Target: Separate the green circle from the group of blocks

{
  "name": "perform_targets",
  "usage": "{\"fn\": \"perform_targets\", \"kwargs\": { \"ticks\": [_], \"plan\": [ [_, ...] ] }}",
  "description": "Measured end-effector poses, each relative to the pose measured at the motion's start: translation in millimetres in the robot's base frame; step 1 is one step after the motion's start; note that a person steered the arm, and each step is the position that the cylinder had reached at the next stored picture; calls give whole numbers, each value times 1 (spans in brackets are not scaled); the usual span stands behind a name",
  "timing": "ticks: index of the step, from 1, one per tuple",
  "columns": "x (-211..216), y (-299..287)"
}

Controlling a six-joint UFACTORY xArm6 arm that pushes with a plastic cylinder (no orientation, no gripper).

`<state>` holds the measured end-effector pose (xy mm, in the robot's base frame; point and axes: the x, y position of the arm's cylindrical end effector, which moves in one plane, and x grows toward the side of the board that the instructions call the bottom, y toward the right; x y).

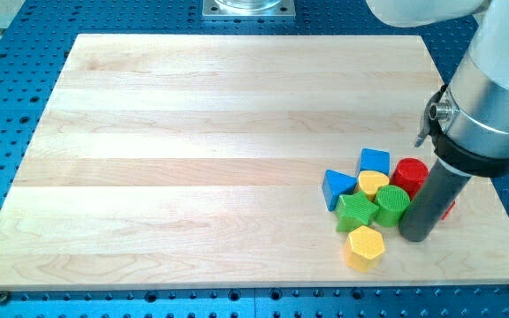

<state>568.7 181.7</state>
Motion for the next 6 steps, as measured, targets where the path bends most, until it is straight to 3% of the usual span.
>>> {"fn": "perform_targets", "kwargs": {
  "ticks": [1,2,5,6],
  "plan": [
    [-19,18],
    [-24,-6],
    [-27,-164],
    [-25,-144]
  ]
}}
